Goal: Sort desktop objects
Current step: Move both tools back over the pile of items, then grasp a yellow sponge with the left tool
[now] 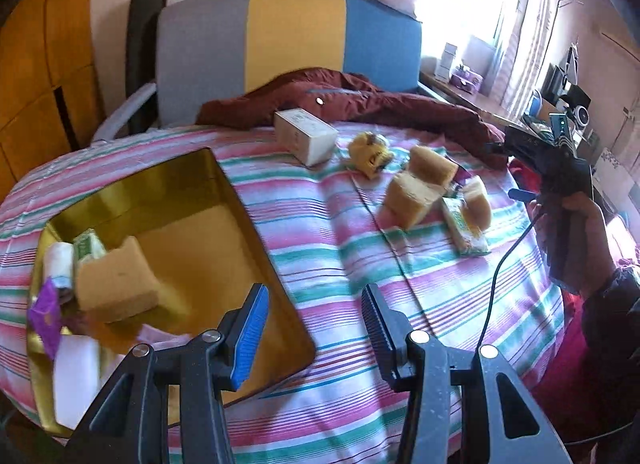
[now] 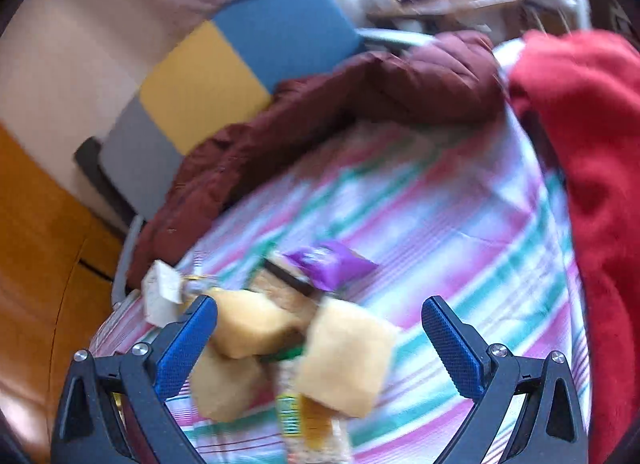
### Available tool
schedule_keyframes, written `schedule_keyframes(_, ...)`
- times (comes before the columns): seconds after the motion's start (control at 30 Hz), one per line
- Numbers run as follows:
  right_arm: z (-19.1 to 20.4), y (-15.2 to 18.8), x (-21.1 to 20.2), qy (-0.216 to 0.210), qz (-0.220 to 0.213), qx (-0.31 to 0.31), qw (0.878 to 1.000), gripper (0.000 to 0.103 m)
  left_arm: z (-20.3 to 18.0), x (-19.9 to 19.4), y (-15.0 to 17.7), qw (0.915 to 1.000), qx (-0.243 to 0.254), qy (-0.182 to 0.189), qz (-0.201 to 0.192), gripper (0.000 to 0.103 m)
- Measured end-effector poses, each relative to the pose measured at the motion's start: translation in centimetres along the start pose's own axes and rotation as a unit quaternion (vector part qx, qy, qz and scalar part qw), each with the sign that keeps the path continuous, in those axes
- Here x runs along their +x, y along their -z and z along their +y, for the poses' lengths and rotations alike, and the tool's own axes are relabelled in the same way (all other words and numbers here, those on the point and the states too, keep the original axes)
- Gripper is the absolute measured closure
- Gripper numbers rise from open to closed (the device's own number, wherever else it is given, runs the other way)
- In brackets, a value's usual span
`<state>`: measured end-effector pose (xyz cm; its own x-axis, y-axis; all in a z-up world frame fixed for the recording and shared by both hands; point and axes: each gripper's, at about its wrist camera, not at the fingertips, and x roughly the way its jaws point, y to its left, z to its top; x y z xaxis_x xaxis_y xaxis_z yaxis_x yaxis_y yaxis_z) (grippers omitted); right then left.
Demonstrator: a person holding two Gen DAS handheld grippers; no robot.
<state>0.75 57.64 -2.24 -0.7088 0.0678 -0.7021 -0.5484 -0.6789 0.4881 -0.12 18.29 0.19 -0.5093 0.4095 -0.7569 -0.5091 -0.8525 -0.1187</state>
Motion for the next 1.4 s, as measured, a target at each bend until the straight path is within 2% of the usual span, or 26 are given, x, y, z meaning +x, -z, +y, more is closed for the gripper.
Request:
schedule_keyframes(0.2,-1.8,-0.7,0.2,-0.011,-0.003,0.049,0.999,0.000,-2.3,2.1,-0.4,0.9995,0.009,0.020,0.021,0.054)
schedule_keyframes(0.33,-1.9,-0.9,0.8,-0.012,0.000,0.053,0.998,0.000,-3.6,3.2,-0.5,0.9988,0.014,0.031,0.034,0.054)
schedule_keyframes(0.5,-1.2,-1.1,0.8,-0.015,-0.002,0.029,0.999,0.001,-4.7,4.3,-1.1,0.9980,0.017,0.039,0.047,0.054)
schedule_keyframes(0.6,-0.9,-1.1,1.2,-0.014,0.001,0.016,1.000,0.001,-5.4,5.3,-2.2,0.9977,0.021,0.042,0.050,0.054)
schedule_keyframes(0.8,-0.8,-1.2,1.6,-0.029,0.018,0.022,0.999,0.001,-7.6,8.5,-5.7,0.9942,0.067,0.054,0.065,0.054)
schedule_keyframes(0.9,-0.6,-1.3,1.3,-0.037,0.017,0.018,0.999,0.001,-8.5,10.0,-7.0,0.9924,0.076,0.062,0.074,0.045)
schedule_keyframes(0.97,-0.4,-1.4,1.2,-0.047,0.021,0.019,0.998,0.001,-9.1,10.8,-7.7,0.9919,0.090,0.058,0.068,0.031)
schedule_keyframes(1.03,-0.5,-1.4,1.1,-0.057,0.025,0.023,0.998,0.001,-9.9,11.7,-8.3,0.9907,0.108,0.052,0.065,0.027)
schedule_keyframes(1.17,-0.3,-1.7,0.7,-0.069,0.030,0.021,0.997,0.001,-11.0,13.8,-9.3,0.9850,0.147,0.045,0.079,0.024)
schedule_keyframes(1.33,-0.4,-1.6,0.8,-0.074,0.044,0.024,0.996,0.000,-12.3,15.7,-10.5,0.9768,0.183,0.059,0.094,0.024)
schedule_keyframes(1.4,-0.3,-1.6,0.9,-0.073,0.052,0.020,0.996,0.000,-12.8,16.0,-10.9,0.9741,0.201,0.057,0.086,0.024)
